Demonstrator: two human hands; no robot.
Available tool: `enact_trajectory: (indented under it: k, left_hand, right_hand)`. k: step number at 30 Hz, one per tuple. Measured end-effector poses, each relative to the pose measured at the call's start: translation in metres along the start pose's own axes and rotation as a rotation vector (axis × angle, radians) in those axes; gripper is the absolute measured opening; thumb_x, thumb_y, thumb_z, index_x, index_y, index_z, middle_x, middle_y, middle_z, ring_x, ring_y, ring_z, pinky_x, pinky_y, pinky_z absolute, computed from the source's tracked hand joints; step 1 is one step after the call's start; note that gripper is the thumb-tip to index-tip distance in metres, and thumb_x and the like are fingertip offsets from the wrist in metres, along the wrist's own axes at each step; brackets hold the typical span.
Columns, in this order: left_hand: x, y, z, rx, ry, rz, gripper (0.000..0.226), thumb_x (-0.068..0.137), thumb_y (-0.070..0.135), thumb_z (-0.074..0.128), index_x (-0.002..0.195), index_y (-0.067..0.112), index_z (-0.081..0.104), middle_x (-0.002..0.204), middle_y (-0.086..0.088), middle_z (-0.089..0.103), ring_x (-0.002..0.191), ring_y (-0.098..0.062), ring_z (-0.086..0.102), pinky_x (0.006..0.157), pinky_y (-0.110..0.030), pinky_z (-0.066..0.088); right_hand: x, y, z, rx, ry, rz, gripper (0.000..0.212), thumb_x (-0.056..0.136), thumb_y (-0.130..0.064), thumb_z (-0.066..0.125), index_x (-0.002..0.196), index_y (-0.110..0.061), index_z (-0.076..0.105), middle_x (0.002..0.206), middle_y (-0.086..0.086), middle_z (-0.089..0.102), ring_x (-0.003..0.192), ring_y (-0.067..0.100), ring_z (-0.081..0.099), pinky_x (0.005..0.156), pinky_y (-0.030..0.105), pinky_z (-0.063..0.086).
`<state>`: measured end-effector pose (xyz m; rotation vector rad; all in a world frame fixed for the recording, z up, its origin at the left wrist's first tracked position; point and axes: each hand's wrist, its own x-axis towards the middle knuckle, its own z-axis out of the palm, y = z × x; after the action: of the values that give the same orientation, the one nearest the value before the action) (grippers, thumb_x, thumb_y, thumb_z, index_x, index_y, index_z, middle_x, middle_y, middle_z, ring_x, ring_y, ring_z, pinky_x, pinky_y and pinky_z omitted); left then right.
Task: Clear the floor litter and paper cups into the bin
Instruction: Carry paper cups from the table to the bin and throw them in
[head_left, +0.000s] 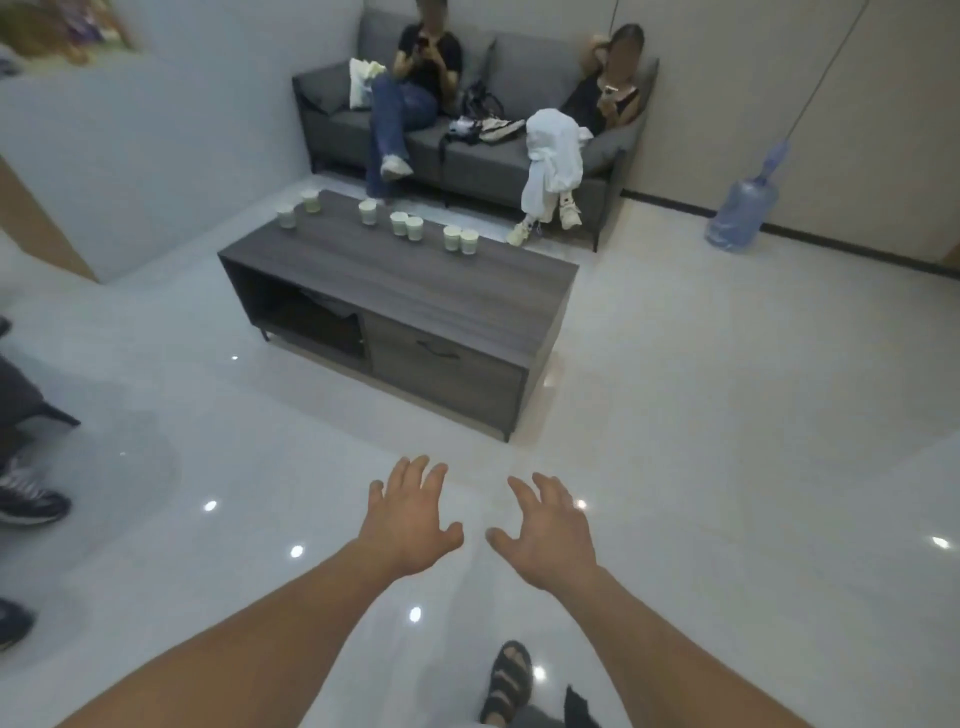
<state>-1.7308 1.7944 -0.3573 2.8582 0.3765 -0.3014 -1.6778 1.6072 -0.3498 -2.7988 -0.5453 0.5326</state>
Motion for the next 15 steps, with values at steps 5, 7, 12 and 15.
enact_trajectory:
  k: [5,7,12,15]
  left_hand:
    - [0.065,-0.031,-0.042,-0.016,0.055,-0.136,0.082,0.085,0.059,0.046,0.151,0.026,0.01,0.16,0.0,0.005,0.147,-0.023,0.0,0.115,-0.048,0.013]
    - [0.086,-0.039,-0.053,-0.029,0.06,-0.167,0.082,0.085,0.058,0.046,0.151,0.025,0.011,0.16,-0.001,0.006,0.147,-0.022,0.001,0.116,-0.048,0.014]
    - [0.143,-0.072,-0.059,-0.061,0.019,-0.217,0.083,0.084,0.06,0.046,0.151,0.026,0.009,0.16,0.001,0.004,0.147,-0.022,0.0,0.115,-0.047,0.014]
    - [0.193,-0.105,-0.065,-0.088,0.022,-0.205,0.084,0.083,0.06,0.046,0.151,0.027,0.009,0.16,0.0,0.005,0.147,-0.023,0.001,0.115,-0.048,0.014]
  right_hand:
    - [0.093,-0.019,-0.032,-0.035,-0.027,-0.104,0.076,0.09,-0.063,0.045,0.154,-0.032,0.017,0.163,0.002,0.011,0.15,0.023,0.003,0.118,0.046,0.021]
    - [0.126,-0.024,-0.042,-0.056,-0.051,-0.127,0.076,0.09,-0.062,0.045,0.154,-0.031,0.018,0.162,0.003,0.012,0.15,0.023,0.004,0.117,0.046,0.021]
    - [0.198,-0.049,-0.05,-0.075,-0.11,-0.137,0.077,0.089,-0.063,0.044,0.154,-0.032,0.016,0.162,0.002,0.011,0.15,0.024,0.004,0.118,0.046,0.02]
    - [0.254,-0.073,-0.054,-0.111,-0.112,-0.136,0.077,0.089,-0.062,0.046,0.154,-0.031,0.017,0.162,0.002,0.012,0.15,0.025,0.005,0.118,0.047,0.02]
